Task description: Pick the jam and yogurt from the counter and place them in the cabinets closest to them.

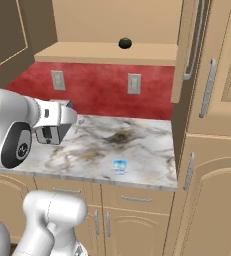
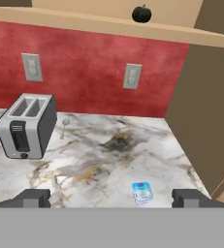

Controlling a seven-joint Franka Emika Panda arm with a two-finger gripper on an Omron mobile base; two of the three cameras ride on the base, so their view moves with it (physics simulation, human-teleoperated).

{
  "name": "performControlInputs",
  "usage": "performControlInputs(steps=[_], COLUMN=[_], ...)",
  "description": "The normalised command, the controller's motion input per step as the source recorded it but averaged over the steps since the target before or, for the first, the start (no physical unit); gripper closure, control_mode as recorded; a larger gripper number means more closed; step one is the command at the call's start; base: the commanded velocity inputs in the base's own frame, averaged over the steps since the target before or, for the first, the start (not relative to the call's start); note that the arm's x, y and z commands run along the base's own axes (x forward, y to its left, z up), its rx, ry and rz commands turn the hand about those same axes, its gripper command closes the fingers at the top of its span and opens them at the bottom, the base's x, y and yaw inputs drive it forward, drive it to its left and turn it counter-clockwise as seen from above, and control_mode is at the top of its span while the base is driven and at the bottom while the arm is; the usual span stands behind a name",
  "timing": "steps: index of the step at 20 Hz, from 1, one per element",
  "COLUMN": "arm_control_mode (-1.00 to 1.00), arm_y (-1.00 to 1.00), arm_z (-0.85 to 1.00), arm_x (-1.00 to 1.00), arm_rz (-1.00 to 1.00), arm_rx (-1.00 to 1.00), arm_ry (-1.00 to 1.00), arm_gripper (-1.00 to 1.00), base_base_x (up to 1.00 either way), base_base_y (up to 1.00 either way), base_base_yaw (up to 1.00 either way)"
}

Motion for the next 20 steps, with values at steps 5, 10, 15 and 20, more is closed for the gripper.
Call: performControlInputs(steps=[5, 10, 15, 20], arm_control_mode=[1.0, 1.0, 1.0, 1.0], arm_y=[0.0, 0.0, 0.0, 0.0], arm_z=[0.0, 0.0, 0.0, 0.0], arm_x=[0.0, 0.0, 0.0, 0.0], arm_rz=[0.0, 0.0, 0.0, 0.0], arm_rx=[0.0, 0.0, 0.0, 0.0], arm_ry=[0.0, 0.0, 0.0, 0.0], arm_gripper=[-1.0, -1.0, -1.0, -1.0], base_base_x=[0.0, 0.01, 0.0, 0.01], base_base_y=[-0.4, -0.3, -0.24, -0.28], base_base_yaw=[0.0, 0.0, 0.0, 0.0])
